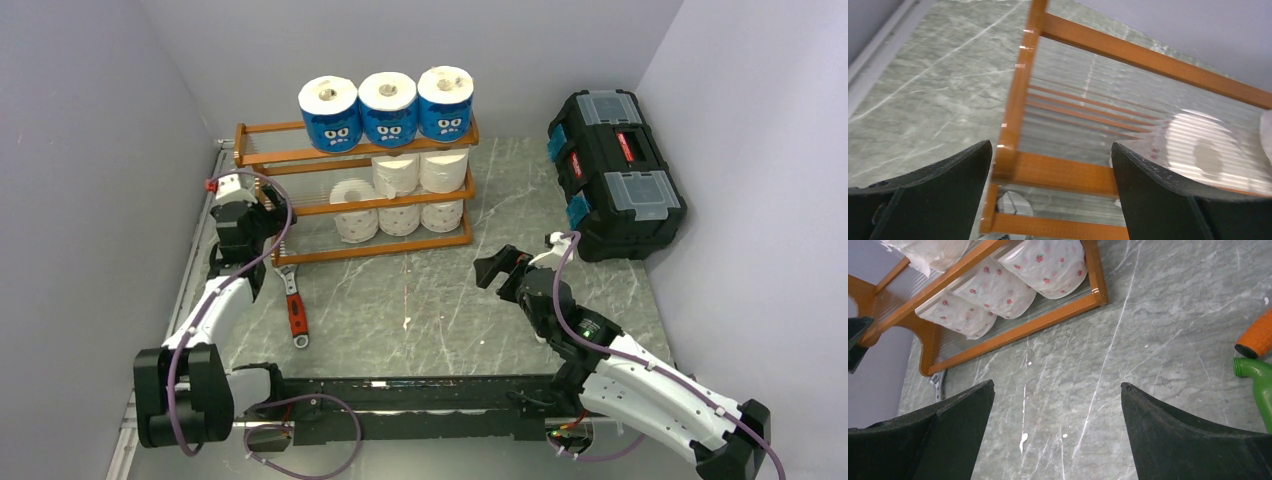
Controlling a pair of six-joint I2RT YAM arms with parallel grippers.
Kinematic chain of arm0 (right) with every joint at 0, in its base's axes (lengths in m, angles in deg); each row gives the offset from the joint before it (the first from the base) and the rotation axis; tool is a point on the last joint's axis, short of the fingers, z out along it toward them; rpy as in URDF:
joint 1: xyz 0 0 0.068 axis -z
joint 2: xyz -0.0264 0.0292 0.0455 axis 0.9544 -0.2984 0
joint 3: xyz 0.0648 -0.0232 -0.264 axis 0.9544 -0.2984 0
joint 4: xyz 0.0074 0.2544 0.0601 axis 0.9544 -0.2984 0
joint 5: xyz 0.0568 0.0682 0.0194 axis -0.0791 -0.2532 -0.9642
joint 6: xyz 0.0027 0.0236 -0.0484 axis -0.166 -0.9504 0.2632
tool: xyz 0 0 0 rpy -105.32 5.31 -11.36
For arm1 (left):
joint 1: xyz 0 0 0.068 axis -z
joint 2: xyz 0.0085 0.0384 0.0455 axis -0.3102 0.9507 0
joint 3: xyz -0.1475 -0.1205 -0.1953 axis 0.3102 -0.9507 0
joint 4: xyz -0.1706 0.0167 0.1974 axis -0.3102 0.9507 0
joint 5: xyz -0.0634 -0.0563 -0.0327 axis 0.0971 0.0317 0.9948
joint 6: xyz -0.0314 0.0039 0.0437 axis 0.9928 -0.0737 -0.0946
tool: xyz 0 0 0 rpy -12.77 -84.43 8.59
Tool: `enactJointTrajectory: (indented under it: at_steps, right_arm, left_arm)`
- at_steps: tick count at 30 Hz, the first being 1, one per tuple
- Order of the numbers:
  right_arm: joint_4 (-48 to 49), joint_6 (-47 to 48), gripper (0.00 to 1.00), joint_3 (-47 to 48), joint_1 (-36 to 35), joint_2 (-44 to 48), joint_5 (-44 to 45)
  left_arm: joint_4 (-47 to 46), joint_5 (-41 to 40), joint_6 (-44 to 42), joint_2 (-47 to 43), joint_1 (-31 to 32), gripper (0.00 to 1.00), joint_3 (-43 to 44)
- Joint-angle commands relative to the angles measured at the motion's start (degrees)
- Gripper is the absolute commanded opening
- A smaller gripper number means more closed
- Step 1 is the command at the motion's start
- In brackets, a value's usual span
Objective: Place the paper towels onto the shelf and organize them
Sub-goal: Move the shelf to the center of the board.
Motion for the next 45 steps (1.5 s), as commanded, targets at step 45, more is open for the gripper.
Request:
enactJointTrajectory:
  at_steps: [45]
  right_arm:
    - [-0.59, 0.27, 1.00, 4.73, 0.15, -0.88, 1.27]
  left_arm:
    - [10.74, -10.81, -4.48, -4.09, -5.25, 0.99, 2.40]
